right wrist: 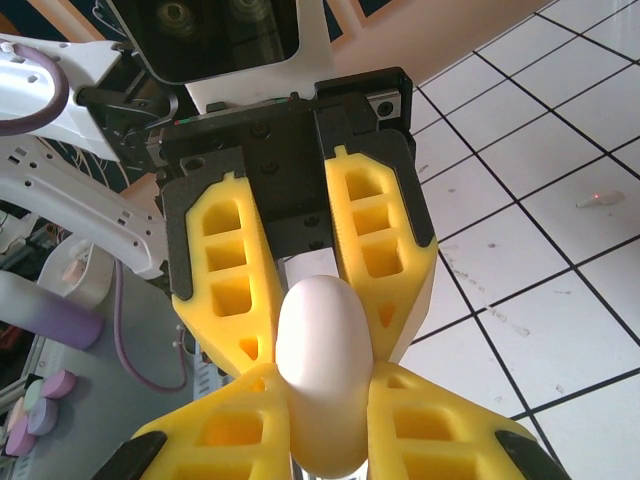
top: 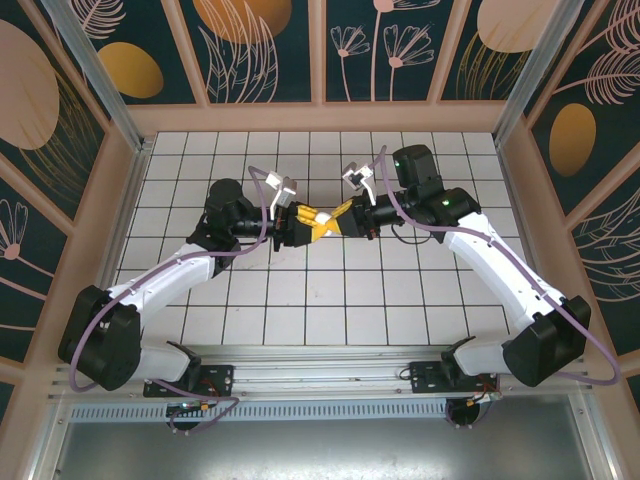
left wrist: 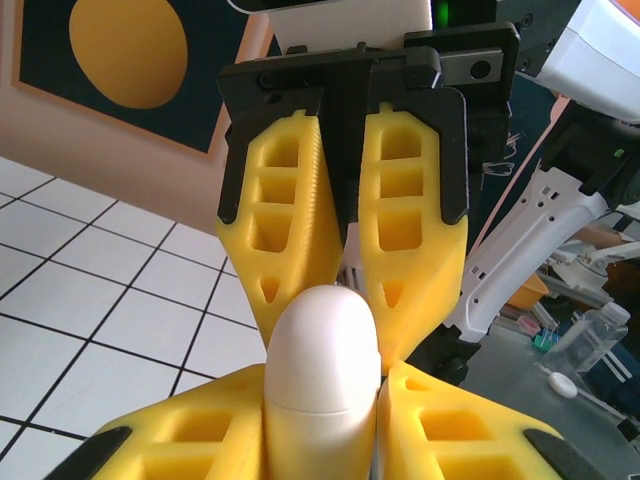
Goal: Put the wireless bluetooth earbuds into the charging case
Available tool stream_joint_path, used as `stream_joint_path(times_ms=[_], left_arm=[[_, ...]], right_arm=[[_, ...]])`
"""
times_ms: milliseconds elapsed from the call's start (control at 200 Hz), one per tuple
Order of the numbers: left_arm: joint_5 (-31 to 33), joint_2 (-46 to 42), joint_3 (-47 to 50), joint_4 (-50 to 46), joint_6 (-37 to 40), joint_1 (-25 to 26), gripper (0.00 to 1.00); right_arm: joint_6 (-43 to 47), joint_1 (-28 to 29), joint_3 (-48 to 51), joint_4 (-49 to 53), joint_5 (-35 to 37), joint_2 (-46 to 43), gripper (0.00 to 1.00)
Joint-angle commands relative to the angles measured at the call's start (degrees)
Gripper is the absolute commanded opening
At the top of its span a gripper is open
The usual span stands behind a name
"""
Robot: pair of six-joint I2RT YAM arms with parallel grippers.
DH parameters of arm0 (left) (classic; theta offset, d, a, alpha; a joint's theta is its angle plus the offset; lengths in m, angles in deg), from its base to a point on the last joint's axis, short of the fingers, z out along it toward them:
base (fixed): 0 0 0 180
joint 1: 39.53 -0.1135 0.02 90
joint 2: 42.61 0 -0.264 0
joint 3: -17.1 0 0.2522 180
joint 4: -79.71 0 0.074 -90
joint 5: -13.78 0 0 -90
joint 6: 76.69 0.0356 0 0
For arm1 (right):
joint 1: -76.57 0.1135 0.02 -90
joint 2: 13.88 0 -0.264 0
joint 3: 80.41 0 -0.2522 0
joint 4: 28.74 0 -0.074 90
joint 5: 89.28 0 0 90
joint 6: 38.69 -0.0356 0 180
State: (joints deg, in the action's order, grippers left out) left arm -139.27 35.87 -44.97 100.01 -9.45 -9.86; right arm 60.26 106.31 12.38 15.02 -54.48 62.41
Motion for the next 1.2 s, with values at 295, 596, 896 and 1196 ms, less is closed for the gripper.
stream_joint_path(times_ms=[295,596,896,1196], left_arm=[[1.17,-0.83,0.85,-1.97,1.09,-0.14,0.45],[1.65,-0.96,0.39,-1.73,1.27,-0.18,0.18],[6.81,-4.39,3.46,-2.03,4.06,-0.14,0.08],[12.15,-10.08,7.59,-1.43,5.54,-0.16,0.06]], right_arm=[[0.55,0.32,-0.38,-2.06,-1.53,-0.13,0.06],[0.64,0.37,-0.51,-1.74,-1.45,0.22,0.08],[-7.48,-0.36,0.92,-8.44,11.63,0.62,0.45],[-13.61,-2.15,-0.13,-11.23,13.04,5.65,0.47]])
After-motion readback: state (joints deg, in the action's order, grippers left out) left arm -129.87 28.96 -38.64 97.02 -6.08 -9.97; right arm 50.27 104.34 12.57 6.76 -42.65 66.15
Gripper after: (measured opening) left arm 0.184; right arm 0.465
